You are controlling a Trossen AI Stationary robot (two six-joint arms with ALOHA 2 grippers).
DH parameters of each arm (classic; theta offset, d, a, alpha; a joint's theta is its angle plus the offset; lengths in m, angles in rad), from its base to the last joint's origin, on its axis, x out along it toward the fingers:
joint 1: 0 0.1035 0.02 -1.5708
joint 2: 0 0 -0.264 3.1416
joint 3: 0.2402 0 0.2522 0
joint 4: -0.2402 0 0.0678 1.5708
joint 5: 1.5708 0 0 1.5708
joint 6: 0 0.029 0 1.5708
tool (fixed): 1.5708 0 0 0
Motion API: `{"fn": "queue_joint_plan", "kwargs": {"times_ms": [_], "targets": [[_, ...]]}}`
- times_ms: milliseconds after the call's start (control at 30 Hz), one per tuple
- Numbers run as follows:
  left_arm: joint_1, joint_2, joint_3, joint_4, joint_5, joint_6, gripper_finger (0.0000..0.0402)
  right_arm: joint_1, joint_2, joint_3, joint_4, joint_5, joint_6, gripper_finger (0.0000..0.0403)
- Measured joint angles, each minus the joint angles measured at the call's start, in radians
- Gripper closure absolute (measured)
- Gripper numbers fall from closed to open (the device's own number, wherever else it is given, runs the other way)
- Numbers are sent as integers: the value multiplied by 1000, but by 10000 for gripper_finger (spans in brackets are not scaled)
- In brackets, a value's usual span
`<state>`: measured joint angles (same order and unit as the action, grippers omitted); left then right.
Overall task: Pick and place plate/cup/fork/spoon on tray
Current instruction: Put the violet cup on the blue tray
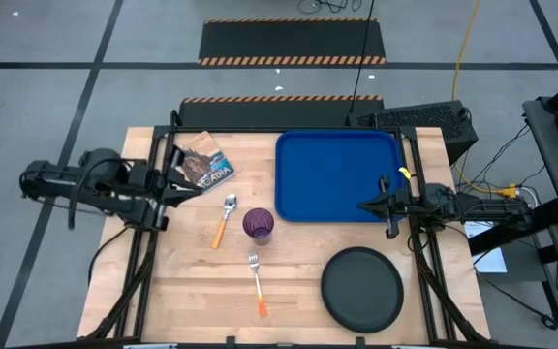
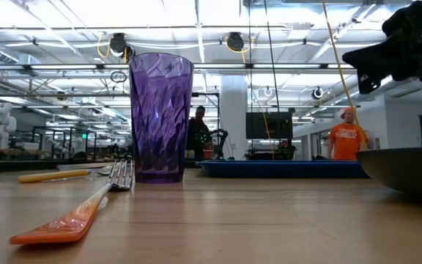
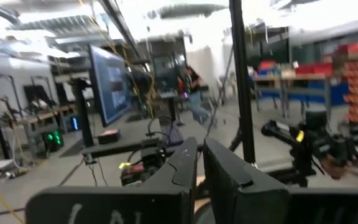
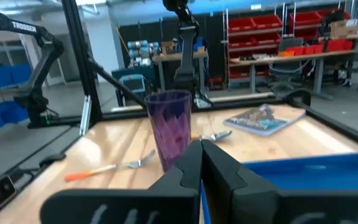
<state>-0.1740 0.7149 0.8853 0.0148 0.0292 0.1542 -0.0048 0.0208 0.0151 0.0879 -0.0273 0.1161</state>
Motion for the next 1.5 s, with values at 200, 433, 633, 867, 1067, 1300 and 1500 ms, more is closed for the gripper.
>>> {"fn": "queue_joint_plan", "kwargs": {"times_ms": [200, 433, 633, 867, 1067, 1300, 1500], "targets": [[-39, 208, 304, -250, -12, 45, 369, 0, 0, 0, 45, 5, 38, 403], [-58, 380, 522, -519, -48, 51, 369, 0, 0, 0, 57, 84, 134, 403], [-77, 468, 560, -676, -84, 74, 369, 0, 0, 0, 46, 83, 162, 403], [-124, 599, 560, -785, -82, 44, 337, 0, 1, 0, -41, 82, 239, 403], [-130, 714, 560, -809, -83, -1, 272, 0, 8, 0, -51, 81, 250, 403], [-128, 829, 560, -809, -83, -80, 233, 0, 20, 0, -52, 81, 239, 403], [-128, 902, 559, -857, -171, -125, 211, 0, 26, 0, -53, 81, 235, 403]]}}
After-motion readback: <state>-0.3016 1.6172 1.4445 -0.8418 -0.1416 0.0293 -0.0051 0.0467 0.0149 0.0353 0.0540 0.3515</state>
